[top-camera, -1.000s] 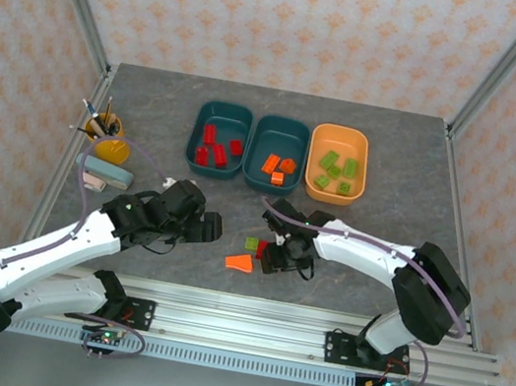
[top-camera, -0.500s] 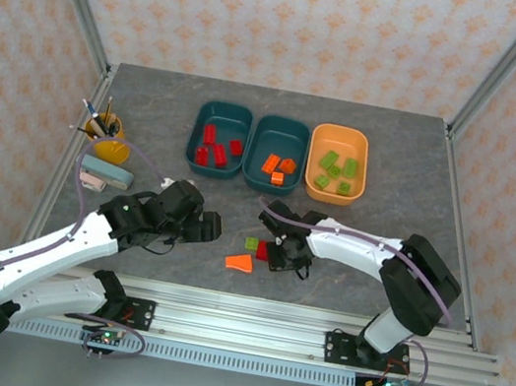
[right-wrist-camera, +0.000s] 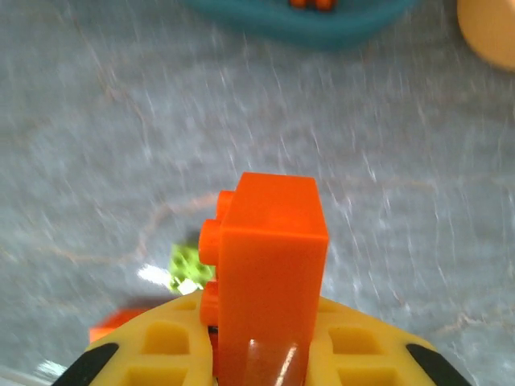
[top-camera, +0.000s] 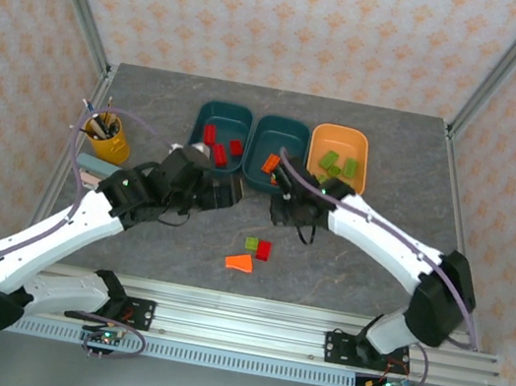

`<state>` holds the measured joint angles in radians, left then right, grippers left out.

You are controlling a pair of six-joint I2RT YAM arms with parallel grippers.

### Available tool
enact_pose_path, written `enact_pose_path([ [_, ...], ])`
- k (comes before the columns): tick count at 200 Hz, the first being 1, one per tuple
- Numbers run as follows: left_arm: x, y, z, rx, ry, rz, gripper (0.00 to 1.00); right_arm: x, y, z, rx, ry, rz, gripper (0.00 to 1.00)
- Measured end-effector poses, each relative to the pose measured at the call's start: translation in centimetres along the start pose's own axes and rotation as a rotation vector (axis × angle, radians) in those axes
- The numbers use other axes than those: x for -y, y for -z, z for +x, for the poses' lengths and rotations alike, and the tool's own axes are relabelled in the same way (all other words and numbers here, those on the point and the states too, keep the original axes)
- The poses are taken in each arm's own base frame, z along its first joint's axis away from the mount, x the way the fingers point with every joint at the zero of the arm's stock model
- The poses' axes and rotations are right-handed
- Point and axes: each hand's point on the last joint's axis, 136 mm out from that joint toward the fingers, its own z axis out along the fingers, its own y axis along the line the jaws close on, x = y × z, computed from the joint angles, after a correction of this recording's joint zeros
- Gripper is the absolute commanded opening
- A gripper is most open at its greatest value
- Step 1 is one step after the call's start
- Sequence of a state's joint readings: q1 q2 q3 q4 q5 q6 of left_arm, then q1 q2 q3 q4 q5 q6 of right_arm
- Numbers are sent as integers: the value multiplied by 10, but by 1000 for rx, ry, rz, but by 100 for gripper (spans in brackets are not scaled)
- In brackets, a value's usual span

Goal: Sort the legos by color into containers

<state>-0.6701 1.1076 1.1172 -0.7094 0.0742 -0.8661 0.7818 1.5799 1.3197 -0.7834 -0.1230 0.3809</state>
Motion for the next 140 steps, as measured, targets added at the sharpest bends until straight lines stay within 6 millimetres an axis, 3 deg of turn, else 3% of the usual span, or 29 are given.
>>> enact_pose_path([
  [22, 1, -9, -29, 44, 50, -18, 97, -12, -18, -55, 35, -50, -22, 21],
  [55, -11, -29, -49, 53, 101, -65, 97, -12, -64, -119, 48, -133, -47, 21],
  [108, -5, -36, -59, 52, 86, -66, 96, 5, -132, -184, 44, -245, -98, 24],
  [140, -5, -36, -59, 50, 85, -65, 96, 6, -159, -203, 42, -290, -141, 25],
])
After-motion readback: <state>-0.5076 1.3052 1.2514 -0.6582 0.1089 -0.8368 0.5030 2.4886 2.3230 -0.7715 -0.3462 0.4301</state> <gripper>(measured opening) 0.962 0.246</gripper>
